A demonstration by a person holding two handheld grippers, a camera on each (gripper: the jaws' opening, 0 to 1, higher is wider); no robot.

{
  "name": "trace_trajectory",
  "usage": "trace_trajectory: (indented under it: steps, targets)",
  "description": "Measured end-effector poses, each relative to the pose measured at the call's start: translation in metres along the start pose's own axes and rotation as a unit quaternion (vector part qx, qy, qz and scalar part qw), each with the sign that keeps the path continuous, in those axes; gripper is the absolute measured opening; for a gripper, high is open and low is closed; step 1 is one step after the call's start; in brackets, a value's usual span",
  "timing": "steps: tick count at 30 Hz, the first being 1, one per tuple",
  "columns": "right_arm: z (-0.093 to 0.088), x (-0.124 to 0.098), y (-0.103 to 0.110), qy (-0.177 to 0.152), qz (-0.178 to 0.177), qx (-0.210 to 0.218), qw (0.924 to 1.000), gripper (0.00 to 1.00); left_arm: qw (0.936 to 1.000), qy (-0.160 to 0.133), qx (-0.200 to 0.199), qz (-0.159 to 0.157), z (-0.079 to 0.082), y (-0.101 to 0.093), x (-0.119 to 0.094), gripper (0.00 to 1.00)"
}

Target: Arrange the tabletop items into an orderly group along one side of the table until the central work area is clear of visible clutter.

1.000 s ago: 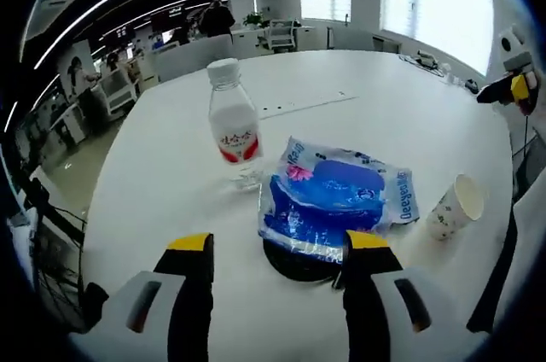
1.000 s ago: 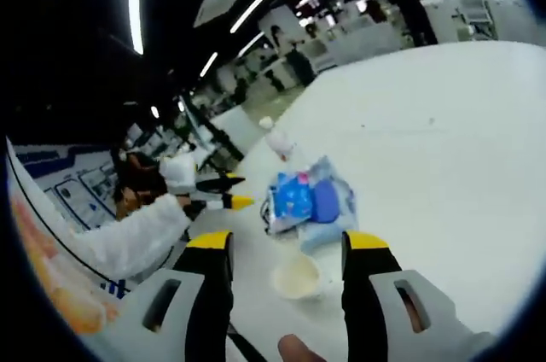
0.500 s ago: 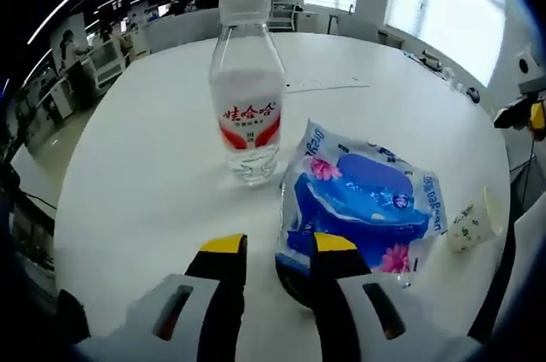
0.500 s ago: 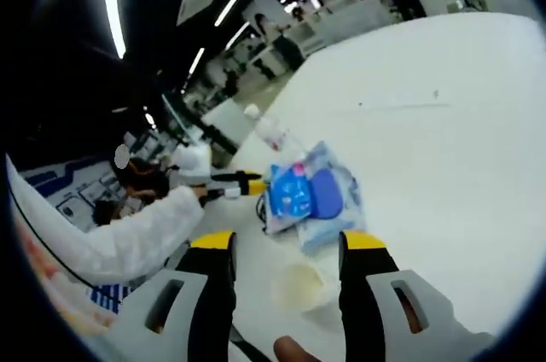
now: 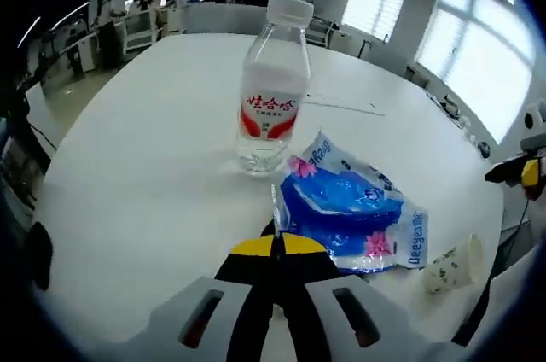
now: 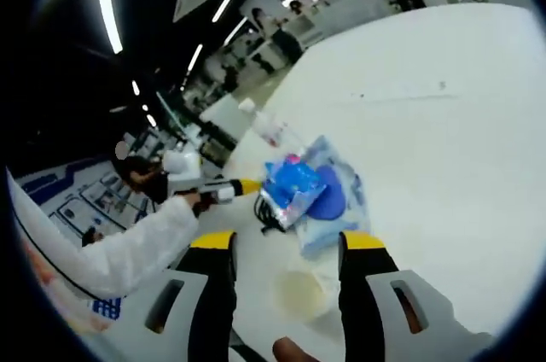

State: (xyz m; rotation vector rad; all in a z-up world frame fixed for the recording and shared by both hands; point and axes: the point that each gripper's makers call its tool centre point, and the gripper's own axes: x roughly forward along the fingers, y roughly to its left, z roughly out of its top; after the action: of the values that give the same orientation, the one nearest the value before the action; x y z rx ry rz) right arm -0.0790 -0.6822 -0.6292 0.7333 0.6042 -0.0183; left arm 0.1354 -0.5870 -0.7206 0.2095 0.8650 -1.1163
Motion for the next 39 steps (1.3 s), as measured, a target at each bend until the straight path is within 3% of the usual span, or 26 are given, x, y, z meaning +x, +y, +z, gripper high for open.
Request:
trace_trajectory:
  steps: [5,7,12,15,17,19,23,25,27,28,31,35,39]
  targets:
    - [0.0,0.0,-0.004,-0.003,-0.011,-0.003,0.9999,0.46,0.9973,-0.027,-0.069,-0.005,0.002,-0.025,-0.017,0.0]
    - [0.0,0.0,-0.006,-0.005,-0.017,-0.003,0.9998,0.46,0.9918,-0.049,-0.113,-0.033,0.009,-0.045,-0.023,0.0]
    - [-0.003,-0.003,-0.006,-0.009,-0.03,-0.022,0.9993,0.45,0.9887,-0.066,-0.123,-0.055,0.021,-0.079,-0.036,0.0]
    - [0.003,-0.008,-0.005,-0.034,-0.031,-0.022,0.9987,0.43,0.9875,-0.08,-0.119,-0.066,0.03,-0.099,-0.044,0.0]
    - [0.006,-0.013,-0.004,-0.048,-0.027,-0.021,0.9982,0.42,0.9835,-0.092,-0.135,-0.078,0.036,-0.113,-0.048,0.0]
    - [0.006,-0.016,-0.005,-0.058,-0.032,-0.021,0.9976,0.4,0.9757,-0.104,-0.16,-0.108,0.043,-0.132,-0.052,0.0]
    - [0.005,-0.025,-0.012,-0.085,-0.057,-0.029,0.9943,0.33,0.978,-0.102,-0.131,-0.127,0.044,-0.161,-0.058,0.0]
    - [0.005,-0.031,-0.016,-0.098,-0.065,-0.025,0.9927,0.25,0.9764,-0.103,-0.132,-0.136,0.045,-0.171,-0.061,0.0]
    - [0.009,-0.038,-0.016,-0.12,-0.054,-0.005,0.9913,0.07,0.9768,-0.1,-0.129,-0.139,0.043,-0.179,-0.061,0.0]
    - [0.01,-0.043,-0.022,-0.127,-0.064,0.0,0.9899,0.04,0.9769,-0.099,-0.129,-0.139,0.042,-0.182,-0.061,0.0]
    - [0.005,-0.052,-0.035,-0.12,-0.081,0.006,0.9894,0.0,0.9729,-0.1,-0.134,-0.16,0.045,-0.197,-0.065,0.0]
    - [0.009,-0.07,-0.047,-0.152,-0.089,0.047,0.9832,0.0,0.9847,-0.071,-0.054,-0.149,0.035,-0.216,-0.061,0.0]
    - [0.011,-0.086,-0.059,-0.156,-0.101,0.042,0.9817,0.0,0.9861,-0.056,-0.009,-0.156,0.028,-0.238,-0.056,0.0]
